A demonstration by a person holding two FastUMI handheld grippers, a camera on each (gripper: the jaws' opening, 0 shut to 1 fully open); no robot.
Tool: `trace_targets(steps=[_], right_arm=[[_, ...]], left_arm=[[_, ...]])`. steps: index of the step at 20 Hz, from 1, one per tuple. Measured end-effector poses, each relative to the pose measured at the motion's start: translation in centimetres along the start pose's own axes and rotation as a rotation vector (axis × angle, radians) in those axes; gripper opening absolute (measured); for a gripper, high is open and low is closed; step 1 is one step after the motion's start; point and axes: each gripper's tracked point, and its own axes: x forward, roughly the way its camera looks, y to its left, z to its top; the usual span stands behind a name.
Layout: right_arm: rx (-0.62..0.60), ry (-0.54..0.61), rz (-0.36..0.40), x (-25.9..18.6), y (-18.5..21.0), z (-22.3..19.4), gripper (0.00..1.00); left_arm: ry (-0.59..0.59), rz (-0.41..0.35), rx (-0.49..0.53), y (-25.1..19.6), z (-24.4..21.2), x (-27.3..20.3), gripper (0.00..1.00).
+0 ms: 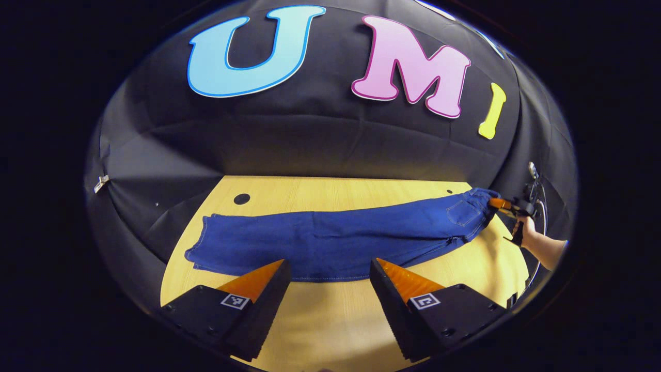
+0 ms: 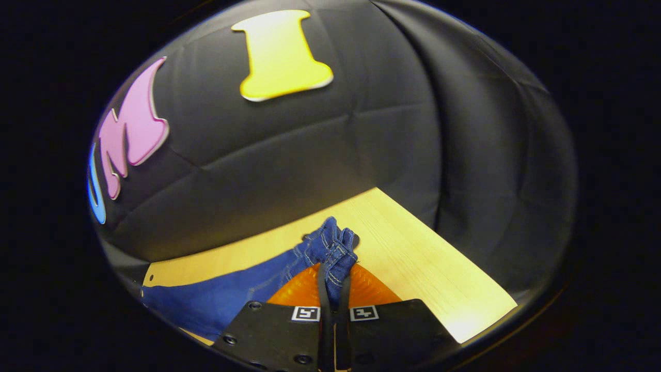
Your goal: Grasp the waist and the cuffs of the jeans and fold them to make the two legs overlap; first hold the waist and fold one-third of the jeans toward the cuffs, then hold the cuffs and fold the remaining one-third in the same direction to finish folding.
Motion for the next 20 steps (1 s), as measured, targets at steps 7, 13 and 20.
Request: trace_targets(steps=[7,13,20], right_arm=[[-0.275,-0.137,0.249,-9.2,9.3,6.3,0.06],[-0.363,-0.136,0.472,-16.1,10.8,10.2,0.05],[-0.511,0.059,0.538,-21.1,9.5,6.0,0.06]], left_arm=[[-0.019,0.009,-0.061,1.8,-2.6,-2.1,0.97],[-0.045,0.012,-0.162,4.8,-5.0,-3.0,0.97],[-0.081,0.102,-0.325,11.8,-7.1,-1.2,0.97]])
